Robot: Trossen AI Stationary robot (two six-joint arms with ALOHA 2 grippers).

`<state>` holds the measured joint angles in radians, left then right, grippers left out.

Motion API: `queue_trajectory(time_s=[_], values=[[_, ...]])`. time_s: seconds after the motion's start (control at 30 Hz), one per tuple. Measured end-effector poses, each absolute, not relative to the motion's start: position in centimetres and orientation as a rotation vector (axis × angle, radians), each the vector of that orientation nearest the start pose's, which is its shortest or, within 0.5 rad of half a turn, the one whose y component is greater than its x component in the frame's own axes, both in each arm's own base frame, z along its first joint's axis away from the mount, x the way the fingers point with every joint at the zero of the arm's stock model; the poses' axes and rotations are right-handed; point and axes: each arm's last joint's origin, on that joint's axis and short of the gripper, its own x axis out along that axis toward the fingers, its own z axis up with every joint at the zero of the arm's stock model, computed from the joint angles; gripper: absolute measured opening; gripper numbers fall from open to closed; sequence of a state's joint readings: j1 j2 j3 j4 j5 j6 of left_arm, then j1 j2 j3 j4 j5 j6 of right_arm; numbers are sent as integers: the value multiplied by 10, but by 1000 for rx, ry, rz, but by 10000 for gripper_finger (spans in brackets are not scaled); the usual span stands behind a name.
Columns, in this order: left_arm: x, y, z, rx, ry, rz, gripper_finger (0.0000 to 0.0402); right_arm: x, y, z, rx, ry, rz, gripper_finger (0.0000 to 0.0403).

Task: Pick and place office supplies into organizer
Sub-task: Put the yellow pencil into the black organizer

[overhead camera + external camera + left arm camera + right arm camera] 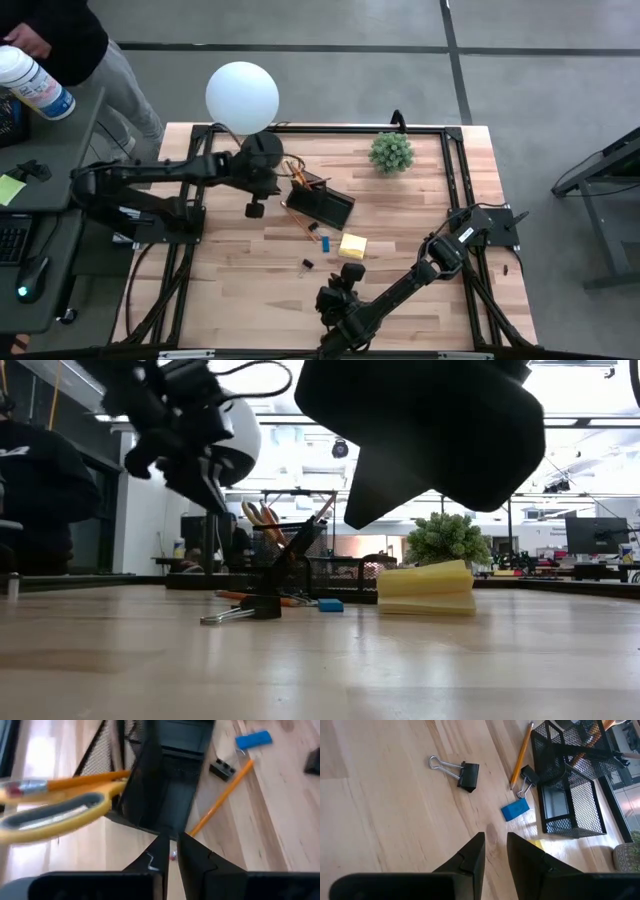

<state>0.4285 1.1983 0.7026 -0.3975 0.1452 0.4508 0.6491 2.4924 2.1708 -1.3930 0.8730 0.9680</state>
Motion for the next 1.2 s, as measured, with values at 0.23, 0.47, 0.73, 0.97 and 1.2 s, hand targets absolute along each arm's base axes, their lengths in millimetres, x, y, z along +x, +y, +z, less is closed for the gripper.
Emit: queue_trajectory(time_s=[0.23,0.47,0.73,0.97,1.2], values=[[194,93,181,282,813,48,28,387,266,157,-340,968,-677,78],[195,97,173,347,828,15,36,388,266,157,-344,955,-679,78],[191,108,145,171,915,15,38,387,267,157,-346,953,-678,78],[174,100,118,91,871,73,38,386,269,157,-351,951,-673,78],[170,97,112,95,738,137,37,386,268,157,-351,951,-674,78]])
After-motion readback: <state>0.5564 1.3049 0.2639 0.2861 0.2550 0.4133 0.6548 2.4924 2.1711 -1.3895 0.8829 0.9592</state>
